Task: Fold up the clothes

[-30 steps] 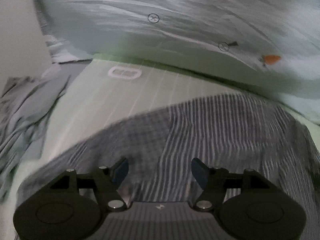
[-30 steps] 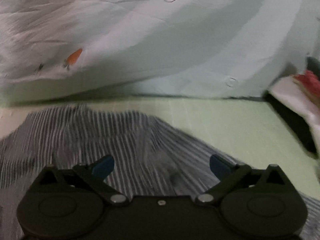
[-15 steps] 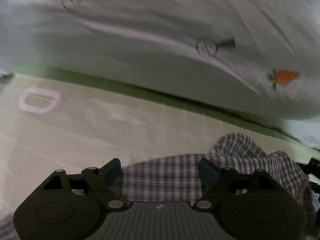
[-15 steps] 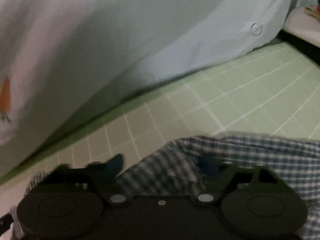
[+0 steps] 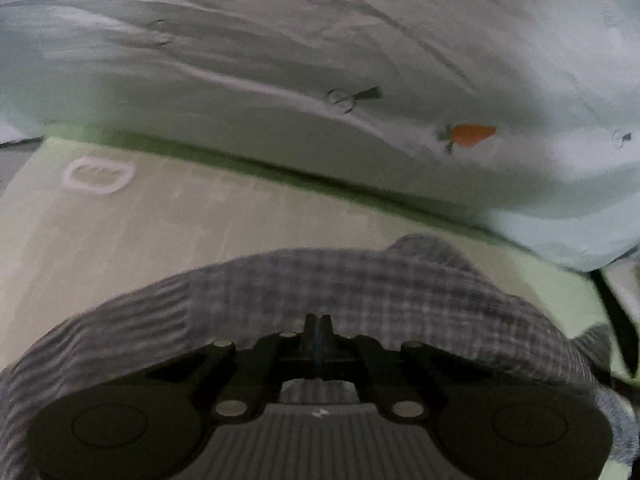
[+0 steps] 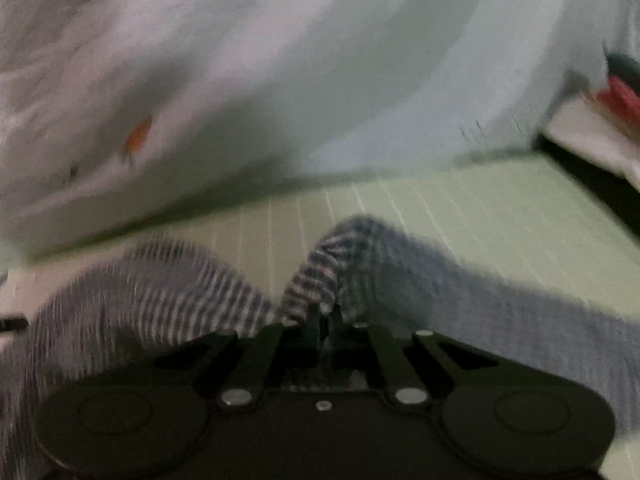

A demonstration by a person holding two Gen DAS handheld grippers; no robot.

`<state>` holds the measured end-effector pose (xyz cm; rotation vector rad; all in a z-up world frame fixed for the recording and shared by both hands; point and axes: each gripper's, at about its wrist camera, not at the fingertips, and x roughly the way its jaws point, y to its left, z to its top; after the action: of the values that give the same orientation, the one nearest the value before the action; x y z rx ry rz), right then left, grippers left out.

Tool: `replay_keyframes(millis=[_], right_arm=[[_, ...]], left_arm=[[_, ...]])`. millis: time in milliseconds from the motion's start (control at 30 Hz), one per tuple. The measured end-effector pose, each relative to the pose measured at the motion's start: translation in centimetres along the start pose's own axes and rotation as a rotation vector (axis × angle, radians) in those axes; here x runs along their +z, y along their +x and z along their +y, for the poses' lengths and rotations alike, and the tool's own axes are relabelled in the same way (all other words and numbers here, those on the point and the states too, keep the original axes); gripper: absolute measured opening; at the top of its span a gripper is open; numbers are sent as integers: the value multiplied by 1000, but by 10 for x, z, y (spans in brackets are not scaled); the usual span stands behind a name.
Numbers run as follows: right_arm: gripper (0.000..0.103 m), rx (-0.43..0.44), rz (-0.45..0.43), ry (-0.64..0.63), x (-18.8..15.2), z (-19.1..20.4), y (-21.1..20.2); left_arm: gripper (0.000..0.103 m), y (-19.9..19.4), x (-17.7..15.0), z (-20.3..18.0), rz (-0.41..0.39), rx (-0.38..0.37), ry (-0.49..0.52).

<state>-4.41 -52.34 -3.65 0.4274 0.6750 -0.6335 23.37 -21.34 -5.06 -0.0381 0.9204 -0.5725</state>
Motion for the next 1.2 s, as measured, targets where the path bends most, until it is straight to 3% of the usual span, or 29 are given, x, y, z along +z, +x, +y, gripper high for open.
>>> replay_keyframes(millis=[167, 233, 300, 400, 567, 733, 833, 1000, 1067, 1100, 1133, 1200], right_arm=[[3, -77, 181, 20, -66, -23, 1], [4, -90, 178, 7, -68, -25, -7], [10, -95, 127, 22, -57, -27, -14], [31, -95, 30, 36, -32, -27, -20], [32, -25, -57, 23, 20, -16, 0], [35, 98, -12, 71, 60, -8, 58], [40, 128, -22, 69, 78, 4, 81], [45, 136, -134, 24, 89, 27, 85], [50, 97, -207, 1, 92, 36, 78], [58, 108, -212, -21, 93, 40, 79], [60, 119, -216, -44, 95, 44, 79], [58, 159, -102, -97, 95, 53, 98]], left_arm=[[3, -8, -14, 9, 21, 32, -77], [11, -9, -14, 7, 24, 54, -50], [17, -8, -9, 5, 22, 66, -31], [23, 0, -2, 3, 28, 77, -14], [37, 24, -2, 5, 89, 119, -3], [46, 51, -9, 16, 180, 210, 0], [55, 56, -11, 19, 170, 224, 19], [72, 63, -10, 12, 173, 243, 74], [79, 65, -11, 8, 170, 242, 81], [81, 66, -12, 7, 170, 242, 83], [85, 67, -12, 6, 170, 241, 86], [91, 70, -13, 4, 170, 240, 91]])
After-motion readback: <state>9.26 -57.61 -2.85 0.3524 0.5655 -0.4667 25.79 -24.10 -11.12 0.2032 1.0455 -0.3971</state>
